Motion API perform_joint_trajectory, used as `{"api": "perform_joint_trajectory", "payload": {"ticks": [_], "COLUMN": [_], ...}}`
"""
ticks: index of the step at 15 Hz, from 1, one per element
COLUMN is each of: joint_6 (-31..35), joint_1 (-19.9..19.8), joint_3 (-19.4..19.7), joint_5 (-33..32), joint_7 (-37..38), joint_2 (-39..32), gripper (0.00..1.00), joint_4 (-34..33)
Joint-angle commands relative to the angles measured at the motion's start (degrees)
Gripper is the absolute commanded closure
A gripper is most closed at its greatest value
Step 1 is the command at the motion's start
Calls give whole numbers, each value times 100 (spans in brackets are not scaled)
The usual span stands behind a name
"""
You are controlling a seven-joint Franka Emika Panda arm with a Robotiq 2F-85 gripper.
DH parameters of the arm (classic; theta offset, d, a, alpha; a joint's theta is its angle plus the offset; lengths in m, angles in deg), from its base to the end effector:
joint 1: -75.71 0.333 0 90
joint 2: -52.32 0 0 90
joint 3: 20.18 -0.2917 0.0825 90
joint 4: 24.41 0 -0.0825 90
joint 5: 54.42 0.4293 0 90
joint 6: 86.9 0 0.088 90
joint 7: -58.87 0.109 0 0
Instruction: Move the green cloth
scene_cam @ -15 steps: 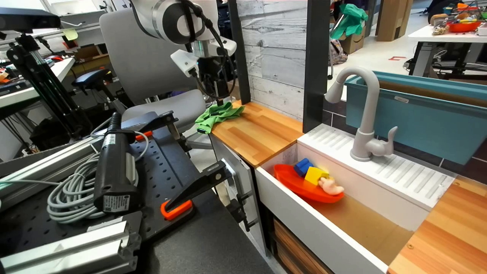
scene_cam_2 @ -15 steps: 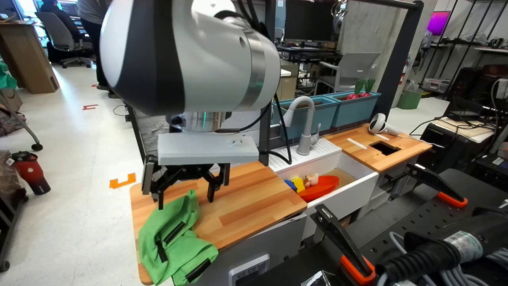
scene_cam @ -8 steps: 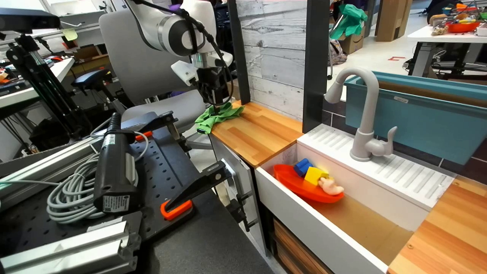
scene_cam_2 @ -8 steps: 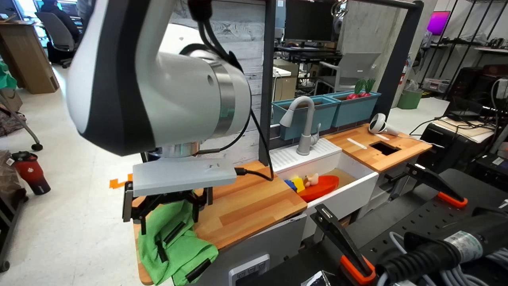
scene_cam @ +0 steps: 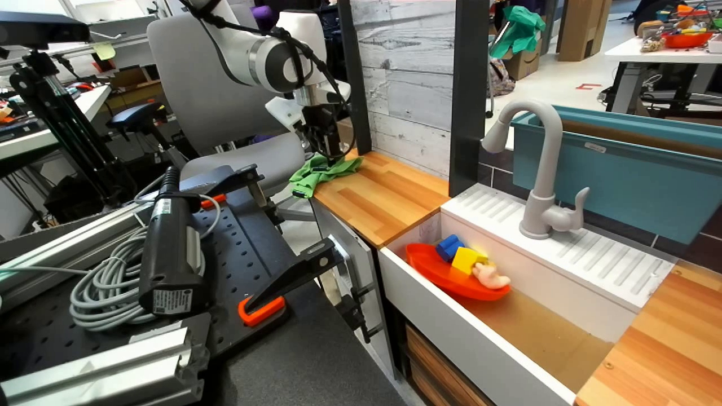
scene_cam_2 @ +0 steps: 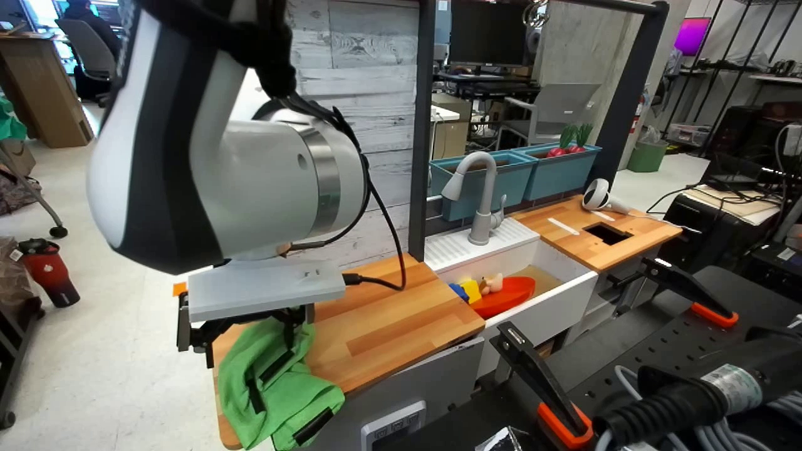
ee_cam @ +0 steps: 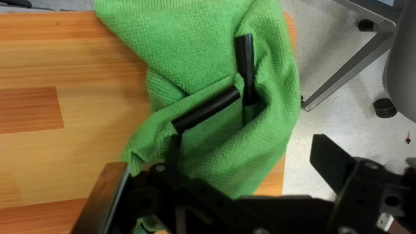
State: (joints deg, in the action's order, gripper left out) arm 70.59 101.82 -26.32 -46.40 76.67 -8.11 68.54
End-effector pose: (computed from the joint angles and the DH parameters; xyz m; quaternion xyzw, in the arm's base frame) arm 0.5592 0.3456 -0.0415 -0.9960 -0.0334 -0.0011 0.0828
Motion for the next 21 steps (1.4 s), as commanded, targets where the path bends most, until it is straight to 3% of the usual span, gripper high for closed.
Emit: {"api": "perform_joint_trajectory", "payload": {"ticks": [1, 7, 12, 21], "joint_6": [-202, -479, -431, -143], "joint_1": [59, 51, -100, -841], "joint_3": [96, 222, 370, 442], "joint_5": [-124, -150, -139, 9], "joint_7": [109, 161, 131, 0], "joint_2": [-374, -611, -408, -61], "gripper": [0, 0, 0, 0], "joint_4": [-558, -717, -441, 123]}}
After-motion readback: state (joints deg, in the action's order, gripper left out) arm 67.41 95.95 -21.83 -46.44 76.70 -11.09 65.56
